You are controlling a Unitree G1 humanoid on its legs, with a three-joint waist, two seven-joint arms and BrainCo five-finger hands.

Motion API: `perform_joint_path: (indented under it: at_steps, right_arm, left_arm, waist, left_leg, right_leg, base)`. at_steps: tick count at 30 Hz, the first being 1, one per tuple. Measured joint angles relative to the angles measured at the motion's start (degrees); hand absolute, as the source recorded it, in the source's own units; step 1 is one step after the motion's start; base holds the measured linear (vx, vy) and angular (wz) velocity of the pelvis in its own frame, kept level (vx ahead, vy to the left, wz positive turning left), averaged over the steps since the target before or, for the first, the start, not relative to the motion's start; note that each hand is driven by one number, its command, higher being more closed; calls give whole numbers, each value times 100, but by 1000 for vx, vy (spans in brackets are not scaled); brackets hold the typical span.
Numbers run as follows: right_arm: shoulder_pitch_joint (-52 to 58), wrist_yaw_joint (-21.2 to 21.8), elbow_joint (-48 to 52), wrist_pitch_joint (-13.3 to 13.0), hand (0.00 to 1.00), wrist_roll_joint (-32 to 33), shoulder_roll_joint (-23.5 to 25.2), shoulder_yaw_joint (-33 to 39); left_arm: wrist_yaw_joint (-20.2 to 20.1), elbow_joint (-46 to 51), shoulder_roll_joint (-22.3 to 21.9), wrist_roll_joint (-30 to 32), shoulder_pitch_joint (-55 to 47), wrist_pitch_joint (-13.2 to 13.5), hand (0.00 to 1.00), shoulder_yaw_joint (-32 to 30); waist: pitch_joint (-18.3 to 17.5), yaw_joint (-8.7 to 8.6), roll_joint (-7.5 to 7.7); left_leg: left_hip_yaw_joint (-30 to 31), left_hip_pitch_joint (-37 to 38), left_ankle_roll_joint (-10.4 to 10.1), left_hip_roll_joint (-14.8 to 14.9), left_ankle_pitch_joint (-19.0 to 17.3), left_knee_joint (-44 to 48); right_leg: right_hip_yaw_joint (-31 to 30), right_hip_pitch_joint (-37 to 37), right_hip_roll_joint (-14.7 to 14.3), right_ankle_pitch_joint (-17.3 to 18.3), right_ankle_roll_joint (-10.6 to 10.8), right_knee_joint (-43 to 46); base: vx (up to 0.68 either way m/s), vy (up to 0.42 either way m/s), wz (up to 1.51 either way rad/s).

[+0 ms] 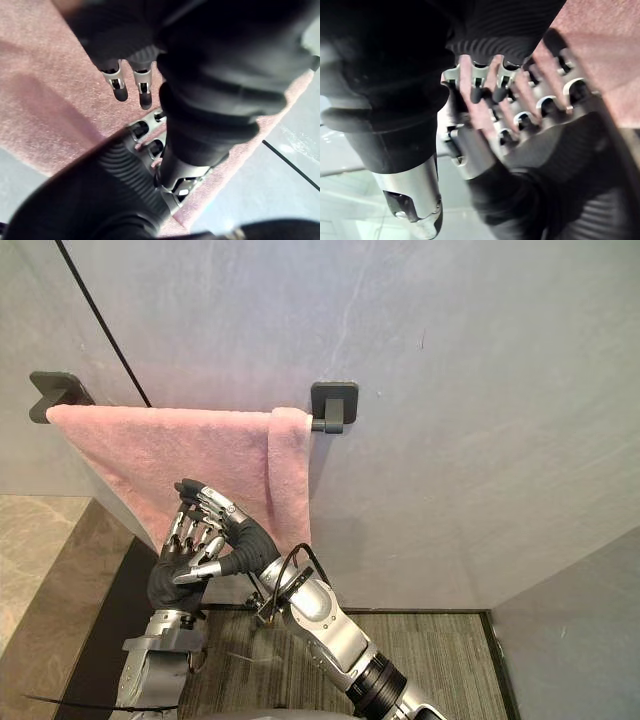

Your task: Organize washtable

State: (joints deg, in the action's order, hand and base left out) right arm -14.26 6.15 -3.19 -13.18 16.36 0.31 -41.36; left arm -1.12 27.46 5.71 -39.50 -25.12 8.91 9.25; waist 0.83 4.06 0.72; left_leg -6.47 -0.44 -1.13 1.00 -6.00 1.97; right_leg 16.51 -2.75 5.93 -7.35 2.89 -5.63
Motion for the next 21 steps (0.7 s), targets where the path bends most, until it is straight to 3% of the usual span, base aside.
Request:
perform_joint_path:
  at_steps: [5,7,11,16,21]
  right_arm:
    - [-638,-136,-528,2,0,-434,94,453]
    - [-800,-246,-838,78,0,-571,26,830]
    - [-833,-418,-1139,264,0,-690,-256,1467]
    - [-858,-447,-1105,204,0,-670,-529,1975]
    - [-895,-438,-1074,148,0,-179,-405,2100]
  left_arm:
    - [141,-58,-55,308,655,49,0,-480]
    - [155,-117,-126,425,1026,138,0,-733]
    - [222,-272,-172,541,1633,474,0,-1223]
    - [271,-1858,-131,538,2397,558,0,-2027]
    - [494,-2726,124,525,2902,615,0,-2127]
  waist:
    - [8,39,6]
    - [82,130,3]
    - [268,151,3]
    - [414,136,-7]
    - [486,137,42]
  left_leg:
    - [88,-350,-11,-4,118,6]
    - [126,-448,-31,-5,152,8]
    - [189,-611,-45,-7,210,-12]
    - [182,-738,-44,-7,239,-19]
    - [139,-996,-86,-7,319,4]
  right_leg:
    - [96,-339,3,-45,-44,1]
    - [136,-424,6,-62,-62,2]
    - [214,-565,13,-83,-79,2]
    - [206,-702,12,-106,-91,2]
    - [127,-966,12,-220,-142,1]
  base:
    - [5,-8,12]
    - [9,-6,10]
    - [-6,-1,9]
    - [0,0,0]
    - [-30,3,-3]
